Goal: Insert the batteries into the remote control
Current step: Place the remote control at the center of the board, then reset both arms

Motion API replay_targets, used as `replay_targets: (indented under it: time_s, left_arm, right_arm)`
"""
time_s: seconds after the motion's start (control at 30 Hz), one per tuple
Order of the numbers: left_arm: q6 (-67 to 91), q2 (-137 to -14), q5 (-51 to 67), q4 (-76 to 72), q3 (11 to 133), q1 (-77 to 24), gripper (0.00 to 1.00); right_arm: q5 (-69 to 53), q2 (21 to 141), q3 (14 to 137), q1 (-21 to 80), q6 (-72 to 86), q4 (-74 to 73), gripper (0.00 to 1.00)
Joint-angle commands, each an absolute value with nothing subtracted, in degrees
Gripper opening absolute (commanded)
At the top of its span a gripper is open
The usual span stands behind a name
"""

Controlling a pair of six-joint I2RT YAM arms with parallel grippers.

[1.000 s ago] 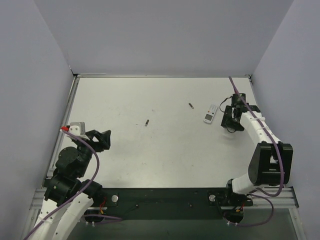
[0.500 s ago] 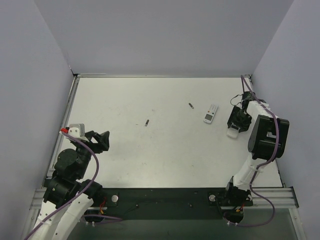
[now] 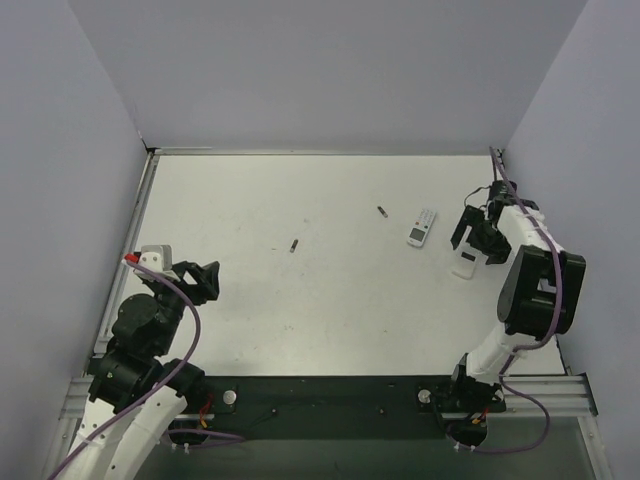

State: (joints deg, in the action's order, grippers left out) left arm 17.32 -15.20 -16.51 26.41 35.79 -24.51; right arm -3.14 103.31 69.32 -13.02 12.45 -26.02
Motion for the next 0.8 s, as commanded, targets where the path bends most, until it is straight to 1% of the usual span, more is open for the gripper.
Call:
replay_targets:
  time_s: [0.0,0.07,0.1,0.17,0.3,0.33,0.4,0.43,0.5,0.53,0.63,0.67,0.77]
  left_arm:
    - [17.05,-16.52,-16.70,25.58,35.86,-23.73,0.80]
    - [17.22,-16.79,-16.70,25.58,35.86,-23.47,0.80]
    - [17.31,-17.14,-16.61,25.75,35.86,-23.29,0.80]
    - [17.49,-17.31,-16.61,25.75,35.95,-22.94,0.80]
    - [18.28,-18.10,-16.52,25.23,36.21,-22.33,0.81]
    - [18.37,-18.19,-16.26,25.05,36.21,-22.06,0.81]
    - [18.98,-18.28,-16.08,24.44,36.30,-21.97,0.85]
    - [19.07,-18.37,-15.91,24.17,36.30,-21.80,0.86]
    - [19.16,-18.63,-15.91,23.64,37.00,-21.80,0.88]
    - [19.16,-18.63,-15.91,23.47,37.44,-21.71,0.89]
    - [18.37,-18.81,-15.82,23.20,39.02,-21.71,0.92]
    - [17.59,-18.72,-16.34,23.12,39.37,-21.71,0.93]
    - [15.83,-17.93,-17.92,22.85,40.78,-21.71,0.93]
  right_arm:
    - [-1.85,88.09,67.42,-12.57,18.01,-26.28,0.88]
    - [-1.93,81.76,67.32,-12.39,21.16,-26.45,0.91]
    - [-0.72,79.56,67.59,-12.39,22.66,-26.46,0.96]
    - [-0.18,72.71,67.41,-12.39,25.73,-26.81,1.00]
    - [-2.90,59.36,60.66,-12.48,27.41,-24.26,1.00]
    - [-2.99,53.15,57.25,-12.48,28.29,-22.60,1.00]
    - [-2.99,46.53,53.37,-12.31,30.92,-20.75,1.00]
    - [-2.29,40.14,51.87,-11.96,31.89,-19.26,1.00]
    - [-1.24,34.22,47.56,-9.85,33.39,-17.85,1.00]
    - [-1.06,28.97,46.68,-9.50,34.27,-17.15,1.00]
    - [-0.18,21.74,46.93,-7.92,30.00,-17.75,1.00]
    - [4.17,20.58,47.54,-5.39,28.75,-18.62,1.00]
    - [9.91,17.85,50.18,-0.89,23.49,-21.26,1.00]
